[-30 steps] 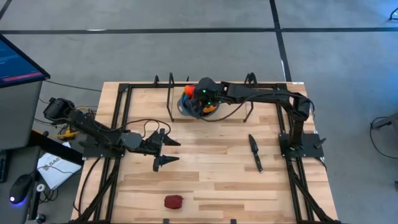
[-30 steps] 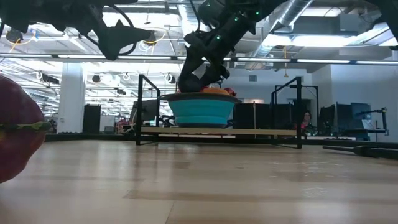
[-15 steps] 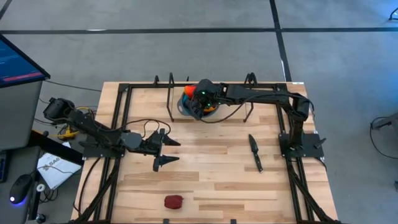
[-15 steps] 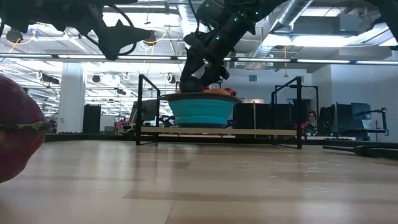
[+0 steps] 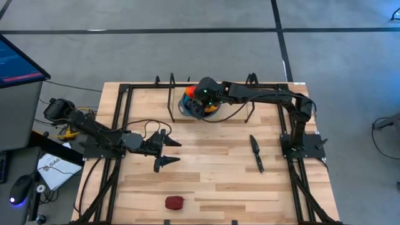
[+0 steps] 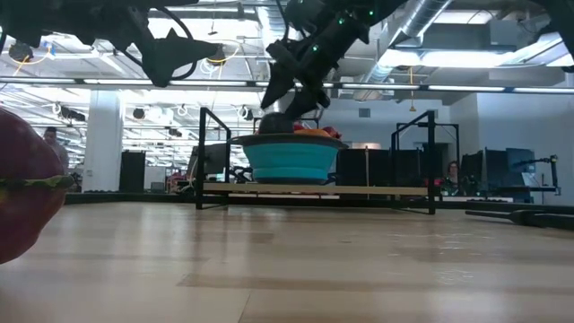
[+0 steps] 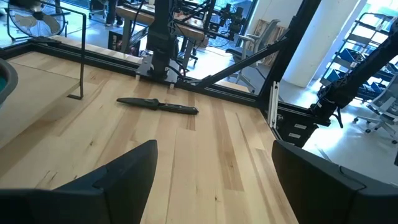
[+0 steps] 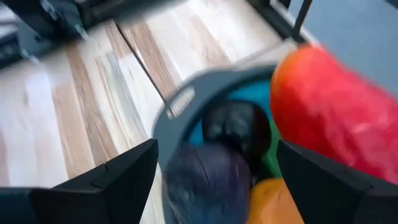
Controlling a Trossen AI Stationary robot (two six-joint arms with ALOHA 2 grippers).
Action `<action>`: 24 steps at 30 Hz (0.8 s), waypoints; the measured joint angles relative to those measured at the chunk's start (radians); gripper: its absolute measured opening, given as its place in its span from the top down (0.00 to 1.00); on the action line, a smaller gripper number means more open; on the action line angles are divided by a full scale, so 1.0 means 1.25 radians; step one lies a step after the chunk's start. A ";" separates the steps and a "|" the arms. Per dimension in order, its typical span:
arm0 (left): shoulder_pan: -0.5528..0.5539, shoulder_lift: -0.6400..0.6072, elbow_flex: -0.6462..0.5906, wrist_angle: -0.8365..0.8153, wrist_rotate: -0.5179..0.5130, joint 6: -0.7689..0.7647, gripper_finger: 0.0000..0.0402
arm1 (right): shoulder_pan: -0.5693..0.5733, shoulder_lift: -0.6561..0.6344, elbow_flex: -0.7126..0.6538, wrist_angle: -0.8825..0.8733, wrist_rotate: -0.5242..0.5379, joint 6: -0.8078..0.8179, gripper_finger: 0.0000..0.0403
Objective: Pick & Place Fruit
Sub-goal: Put the red apple into the blue strainer bowl on the shelf
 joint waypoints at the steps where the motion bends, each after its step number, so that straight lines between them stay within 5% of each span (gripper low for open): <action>1: 0.000 0.000 0.000 0.000 0.000 0.000 0.23 | 0.000 -0.002 0.007 0.001 0.000 -0.001 0.20; 7: 0.000 0.000 0.000 0.000 0.000 -0.005 0.23 | 0.002 -0.002 0.055 -0.051 0.021 -0.009 0.20; 13: -0.013 0.000 0.000 0.000 0.000 -0.006 0.23 | 0.066 -0.010 0.082 -0.129 0.185 -0.045 0.21; 18: -0.056 -0.017 0.001 -0.022 -0.011 0.001 0.23 | 0.205 -0.022 0.076 -0.171 0.300 -0.045 0.25; 24: -0.188 -0.094 0.001 -0.128 -0.172 -0.002 0.23 | 0.436 -0.021 -0.030 -0.061 0.396 0.002 0.28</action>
